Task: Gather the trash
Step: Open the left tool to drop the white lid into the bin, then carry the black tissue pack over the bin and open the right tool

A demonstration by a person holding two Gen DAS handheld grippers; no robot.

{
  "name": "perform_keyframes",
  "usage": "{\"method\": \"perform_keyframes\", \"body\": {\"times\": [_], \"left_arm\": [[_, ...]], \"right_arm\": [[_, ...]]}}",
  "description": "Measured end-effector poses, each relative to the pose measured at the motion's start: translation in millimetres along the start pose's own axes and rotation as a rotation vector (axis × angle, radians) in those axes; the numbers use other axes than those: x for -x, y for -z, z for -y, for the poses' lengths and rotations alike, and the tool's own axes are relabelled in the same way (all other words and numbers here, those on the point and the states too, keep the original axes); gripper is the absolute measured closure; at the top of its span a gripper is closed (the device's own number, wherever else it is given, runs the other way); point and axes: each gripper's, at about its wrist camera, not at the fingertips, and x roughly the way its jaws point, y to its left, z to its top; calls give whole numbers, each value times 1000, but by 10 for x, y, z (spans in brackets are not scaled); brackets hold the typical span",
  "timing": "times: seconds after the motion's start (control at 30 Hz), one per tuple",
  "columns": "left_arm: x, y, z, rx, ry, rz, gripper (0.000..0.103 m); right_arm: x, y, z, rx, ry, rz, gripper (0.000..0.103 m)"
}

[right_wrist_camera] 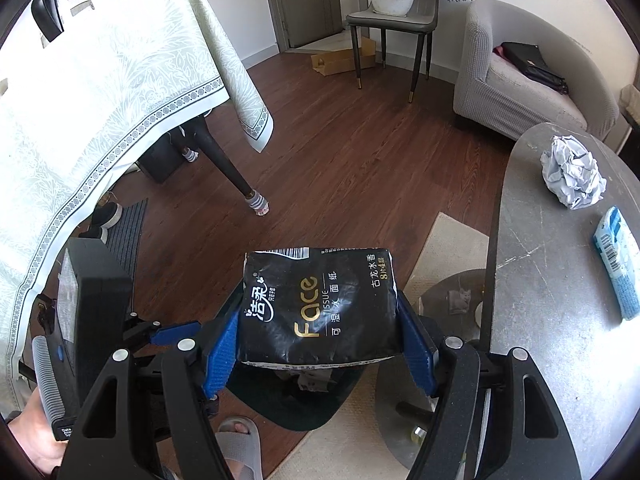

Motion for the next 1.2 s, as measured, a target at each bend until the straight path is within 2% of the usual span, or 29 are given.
{"method": "perform_keyframes", "body": {"times": [0.2,0.47,0.7,0.9,0.97,1.1,1.2], "left_arm": [[312,-40,-174,23,1,88,51],[692,-99,-506,104,22,184,60],[869,-105,-572,94,24,228,69],[1010,-130,-559,86,47,266,70],[1065,-144,-526,80,57,280,70],[1144,-175,-470,66,65,302,70],[1198,-193,-452,70,72,319,70]], "right_arm": [[-69,0,-121,31,11,-7,31],[-294,-14,-275,53,1,-42,32],[-600,81,-364,61,-18,-112,31],[-821,181,-398,65,-17,-174,30],[-878,217,-404,71,-18,-203,27],[-922,284,-448,104,-5,-222,13],[-894,297,-468,118,-13,-213,11]]}}
